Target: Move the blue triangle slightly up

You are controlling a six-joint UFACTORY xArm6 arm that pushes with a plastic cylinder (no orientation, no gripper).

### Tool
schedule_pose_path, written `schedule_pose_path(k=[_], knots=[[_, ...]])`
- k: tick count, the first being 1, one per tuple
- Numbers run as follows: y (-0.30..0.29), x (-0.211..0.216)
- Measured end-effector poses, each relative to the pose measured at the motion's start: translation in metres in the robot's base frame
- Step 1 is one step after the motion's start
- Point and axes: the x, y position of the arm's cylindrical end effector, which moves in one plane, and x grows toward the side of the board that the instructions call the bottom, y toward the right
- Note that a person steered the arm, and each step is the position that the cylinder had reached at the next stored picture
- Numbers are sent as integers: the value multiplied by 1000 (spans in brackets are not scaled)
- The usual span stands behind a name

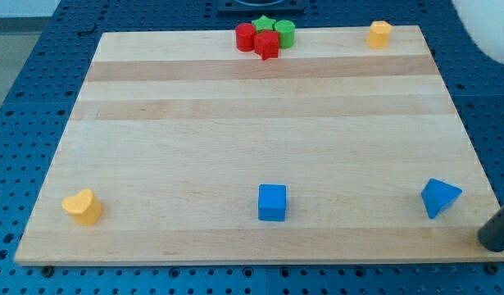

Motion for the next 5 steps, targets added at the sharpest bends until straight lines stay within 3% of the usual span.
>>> schedule_pose_path(k=[3,4,5], knots=[[-65,-44],[-60,-48],[-16,-12]])
